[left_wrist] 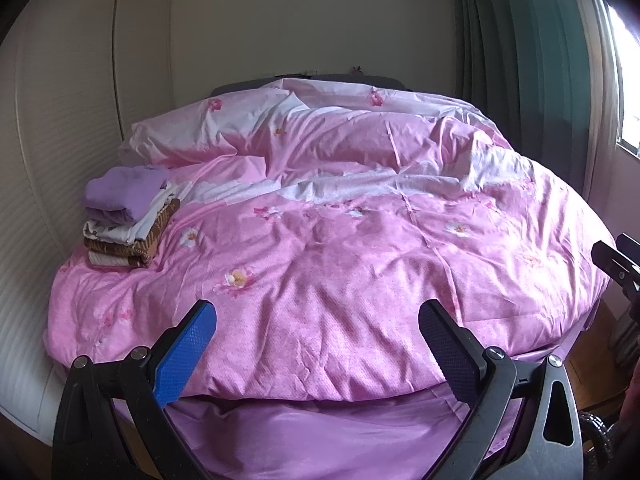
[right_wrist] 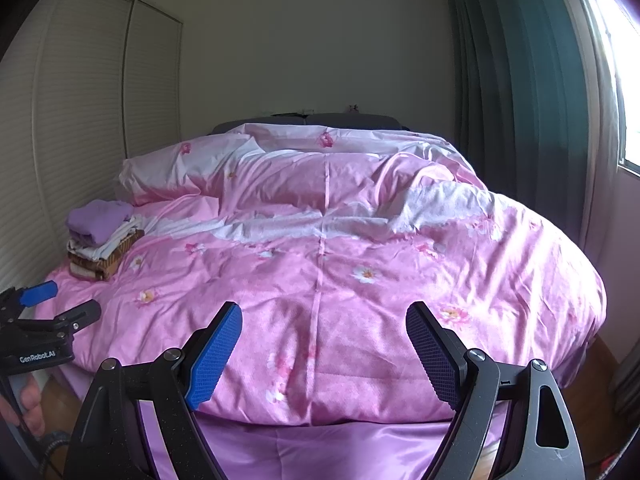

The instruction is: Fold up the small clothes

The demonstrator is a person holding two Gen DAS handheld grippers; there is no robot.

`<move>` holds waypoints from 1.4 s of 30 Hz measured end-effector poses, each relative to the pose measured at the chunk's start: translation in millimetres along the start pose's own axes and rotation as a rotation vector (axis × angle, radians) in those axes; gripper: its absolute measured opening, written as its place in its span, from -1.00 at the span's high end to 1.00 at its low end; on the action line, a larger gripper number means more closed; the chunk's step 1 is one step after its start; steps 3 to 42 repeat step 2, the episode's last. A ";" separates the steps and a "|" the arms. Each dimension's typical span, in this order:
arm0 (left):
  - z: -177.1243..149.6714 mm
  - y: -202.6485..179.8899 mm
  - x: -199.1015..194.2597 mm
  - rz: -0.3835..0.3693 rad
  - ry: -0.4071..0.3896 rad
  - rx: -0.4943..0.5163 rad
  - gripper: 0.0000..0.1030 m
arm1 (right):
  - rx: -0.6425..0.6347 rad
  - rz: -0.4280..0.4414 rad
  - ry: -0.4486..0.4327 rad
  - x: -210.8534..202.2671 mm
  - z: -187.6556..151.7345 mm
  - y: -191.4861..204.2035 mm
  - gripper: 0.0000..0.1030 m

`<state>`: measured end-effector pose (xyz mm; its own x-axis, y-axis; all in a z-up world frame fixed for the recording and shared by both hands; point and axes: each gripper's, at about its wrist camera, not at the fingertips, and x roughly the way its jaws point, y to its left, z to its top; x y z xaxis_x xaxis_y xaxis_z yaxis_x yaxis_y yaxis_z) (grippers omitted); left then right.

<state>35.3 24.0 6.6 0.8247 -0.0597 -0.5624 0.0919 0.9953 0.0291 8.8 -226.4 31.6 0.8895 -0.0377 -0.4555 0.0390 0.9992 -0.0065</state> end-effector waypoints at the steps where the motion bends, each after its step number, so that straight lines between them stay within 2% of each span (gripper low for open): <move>1: 0.3 -0.1 0.6 -0.002 0.004 0.001 -1.00 | 0.000 0.000 0.000 0.2 0.0 -0.2 -0.65; 42: 0.2 -0.6 1.7 -0.005 0.010 0.003 -1.00 | 0.000 0.001 0.000 -0.1 0.0 0.1 -0.65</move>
